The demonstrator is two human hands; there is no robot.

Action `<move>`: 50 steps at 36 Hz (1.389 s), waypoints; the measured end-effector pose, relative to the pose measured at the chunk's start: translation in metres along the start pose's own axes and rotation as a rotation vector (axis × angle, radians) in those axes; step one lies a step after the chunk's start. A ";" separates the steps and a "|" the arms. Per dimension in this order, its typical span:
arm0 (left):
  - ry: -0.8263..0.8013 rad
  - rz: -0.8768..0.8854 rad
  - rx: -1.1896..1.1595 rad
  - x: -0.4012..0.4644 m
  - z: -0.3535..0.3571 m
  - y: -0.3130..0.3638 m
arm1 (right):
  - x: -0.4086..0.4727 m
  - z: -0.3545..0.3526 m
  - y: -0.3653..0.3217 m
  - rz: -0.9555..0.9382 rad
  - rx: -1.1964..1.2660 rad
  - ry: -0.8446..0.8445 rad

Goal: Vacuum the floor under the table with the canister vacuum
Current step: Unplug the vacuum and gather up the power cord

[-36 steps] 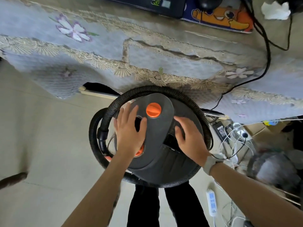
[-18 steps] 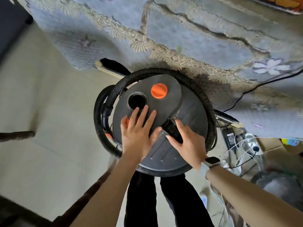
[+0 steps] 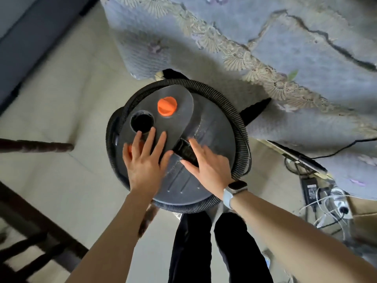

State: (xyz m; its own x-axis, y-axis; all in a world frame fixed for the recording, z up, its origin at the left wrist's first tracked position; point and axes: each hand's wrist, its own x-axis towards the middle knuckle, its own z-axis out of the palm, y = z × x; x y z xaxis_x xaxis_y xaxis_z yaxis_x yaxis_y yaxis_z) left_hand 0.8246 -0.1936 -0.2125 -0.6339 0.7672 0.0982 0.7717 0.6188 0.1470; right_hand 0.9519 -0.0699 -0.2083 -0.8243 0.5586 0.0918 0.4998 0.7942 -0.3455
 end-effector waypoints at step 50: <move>0.183 -0.532 0.068 0.229 -0.021 -0.337 | 0.421 0.124 -0.234 -0.536 0.079 -0.219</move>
State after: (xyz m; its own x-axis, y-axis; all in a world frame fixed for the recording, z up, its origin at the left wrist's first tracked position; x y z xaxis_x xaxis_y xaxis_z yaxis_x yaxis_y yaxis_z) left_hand 0.4185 -0.2304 -0.2190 -0.9302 0.3089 0.1983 0.3416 0.9262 0.1593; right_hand 0.4547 -0.0503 -0.2050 -0.9967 0.0147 0.0803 -0.0165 0.9273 -0.3740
